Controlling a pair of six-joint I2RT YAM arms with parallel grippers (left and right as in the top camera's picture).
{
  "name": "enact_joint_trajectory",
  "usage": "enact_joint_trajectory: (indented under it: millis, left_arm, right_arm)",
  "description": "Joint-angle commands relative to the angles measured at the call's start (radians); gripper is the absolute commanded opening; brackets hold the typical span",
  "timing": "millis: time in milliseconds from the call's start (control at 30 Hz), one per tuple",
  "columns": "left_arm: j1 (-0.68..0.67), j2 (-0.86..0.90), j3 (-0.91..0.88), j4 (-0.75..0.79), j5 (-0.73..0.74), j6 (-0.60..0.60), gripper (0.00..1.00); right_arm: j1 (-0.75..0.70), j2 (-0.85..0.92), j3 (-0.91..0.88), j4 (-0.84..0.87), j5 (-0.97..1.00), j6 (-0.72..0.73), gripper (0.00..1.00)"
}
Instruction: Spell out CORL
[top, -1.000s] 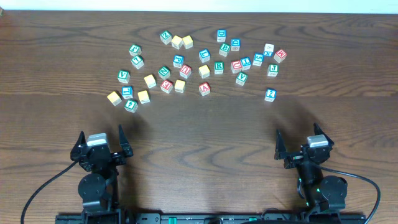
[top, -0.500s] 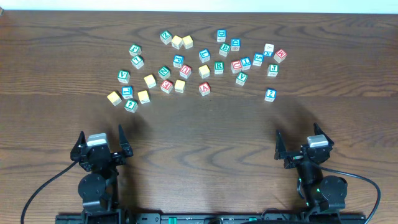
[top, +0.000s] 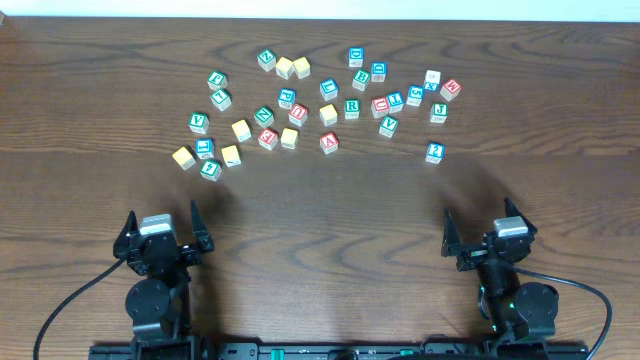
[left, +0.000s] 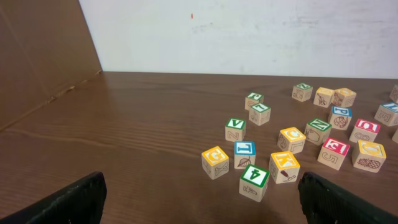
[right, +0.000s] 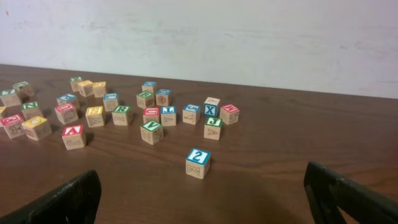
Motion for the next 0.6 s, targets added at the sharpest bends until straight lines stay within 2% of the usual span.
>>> enact_joint_trajectory:
  millis: [0, 567]
  left_arm:
    - [-0.005, 0.003, -0.017, -0.019, -0.017, 0.01, 0.97]
    - [-0.005, 0.005, 0.128, -0.019, -0.021, 0.01, 0.98]
  right_arm:
    - [-0.002, -0.006, -0.002, -0.004, 0.007, -0.002, 0.99]
    - [-0.002, -0.006, -0.002, -0.004, 0.007, -0.002, 0.99]
